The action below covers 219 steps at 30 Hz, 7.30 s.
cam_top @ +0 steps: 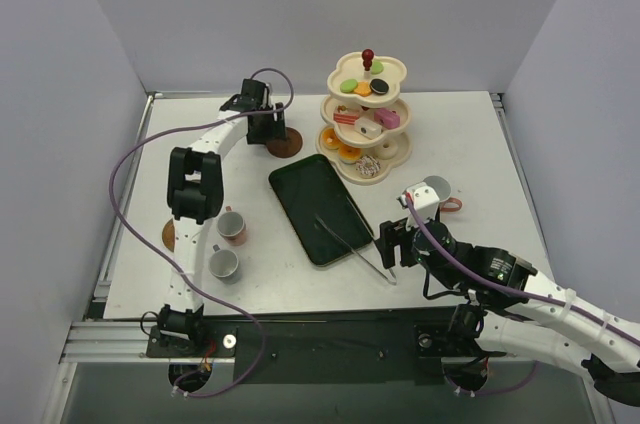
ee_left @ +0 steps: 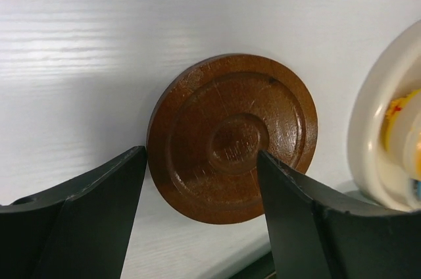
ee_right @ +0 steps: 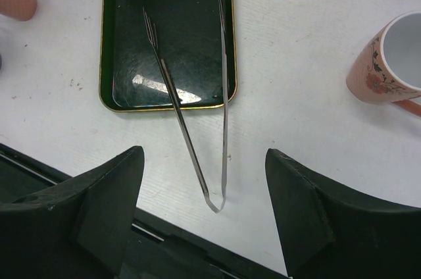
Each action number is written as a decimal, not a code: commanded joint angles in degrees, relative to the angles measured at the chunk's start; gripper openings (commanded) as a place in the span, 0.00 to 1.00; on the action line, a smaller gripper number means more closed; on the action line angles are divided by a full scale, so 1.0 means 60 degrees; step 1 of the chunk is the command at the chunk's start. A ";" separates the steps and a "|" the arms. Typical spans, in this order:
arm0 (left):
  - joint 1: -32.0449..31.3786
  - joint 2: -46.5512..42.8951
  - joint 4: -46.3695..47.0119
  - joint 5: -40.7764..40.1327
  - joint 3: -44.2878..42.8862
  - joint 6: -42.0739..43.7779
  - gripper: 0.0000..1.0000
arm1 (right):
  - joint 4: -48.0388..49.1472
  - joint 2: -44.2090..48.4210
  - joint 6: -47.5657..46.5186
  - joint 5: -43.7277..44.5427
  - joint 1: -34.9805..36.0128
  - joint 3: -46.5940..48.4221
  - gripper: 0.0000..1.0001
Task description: Serve the afternoon tea
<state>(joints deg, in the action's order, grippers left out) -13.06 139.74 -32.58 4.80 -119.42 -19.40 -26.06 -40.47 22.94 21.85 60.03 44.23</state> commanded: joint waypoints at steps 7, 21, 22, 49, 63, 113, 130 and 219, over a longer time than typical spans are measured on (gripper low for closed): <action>-0.0007 -0.0538 0.0200 -0.0665 -0.1075 -0.0182 0.80 | -0.0387 0.0357 0.0249 0.0153 0.0029 -0.0062 0.69; 0.2131 -0.6662 0.2209 -0.2133 0.6803 -0.0503 0.86 | -0.0329 0.0636 0.0132 0.0153 0.0117 -0.0047 0.69; 0.2582 -0.6780 0.2062 -0.2075 0.7184 -0.0444 0.86 | -0.0314 0.0651 0.0103 0.0124 0.0117 -0.0047 0.69; 0.2807 -0.6079 0.1299 -0.0800 0.8917 0.0333 0.73 | 0.0213 0.0212 0.0410 -0.0052 0.0542 -0.0003 0.68; 0.1931 -0.4704 0.1914 0.0036 0.7644 0.0128 0.63 | 0.0199 0.0446 0.0483 0.0167 0.0630 -0.0076 0.68; 0.0609 -0.2748 0.1621 -0.0271 0.1488 -0.0224 0.83 | -0.0226 -0.0067 0.0396 0.0710 0.0630 0.0129 0.68; 0.1911 -1.1229 0.2925 -0.3612 1.2312 -0.2348 0.93 | -0.0050 0.0358 0.0278 0.0446 0.0674 -0.0120 0.68; 0.1752 -1.0409 -0.1819 -0.0389 0.8617 -0.1923 0.81 | -0.1545 -0.4637 -0.0717 -0.1414 -0.3484 0.4802 0.70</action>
<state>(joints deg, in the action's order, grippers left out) -1.45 84.31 -32.75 0.54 -77.60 -32.56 -34.79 -67.44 20.62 16.53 41.67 72.34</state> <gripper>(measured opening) 0.813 0.705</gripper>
